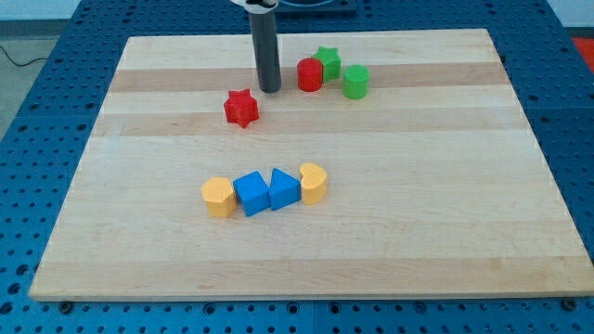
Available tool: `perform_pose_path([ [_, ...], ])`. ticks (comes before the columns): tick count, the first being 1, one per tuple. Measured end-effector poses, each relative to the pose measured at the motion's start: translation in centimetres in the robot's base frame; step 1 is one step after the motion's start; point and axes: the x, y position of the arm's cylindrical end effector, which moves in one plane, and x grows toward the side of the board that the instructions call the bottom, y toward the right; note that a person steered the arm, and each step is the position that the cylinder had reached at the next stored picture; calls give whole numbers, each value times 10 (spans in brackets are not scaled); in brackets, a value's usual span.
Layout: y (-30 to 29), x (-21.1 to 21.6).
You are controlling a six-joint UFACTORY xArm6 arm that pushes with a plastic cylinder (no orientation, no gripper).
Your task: Place the green circle at the bottom of the red circle
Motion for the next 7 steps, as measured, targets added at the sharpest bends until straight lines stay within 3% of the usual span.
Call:
perform_pose_path([
  [4,56,0],
  [5,53,12],
  [6,45,56],
  [7,88,77],
])
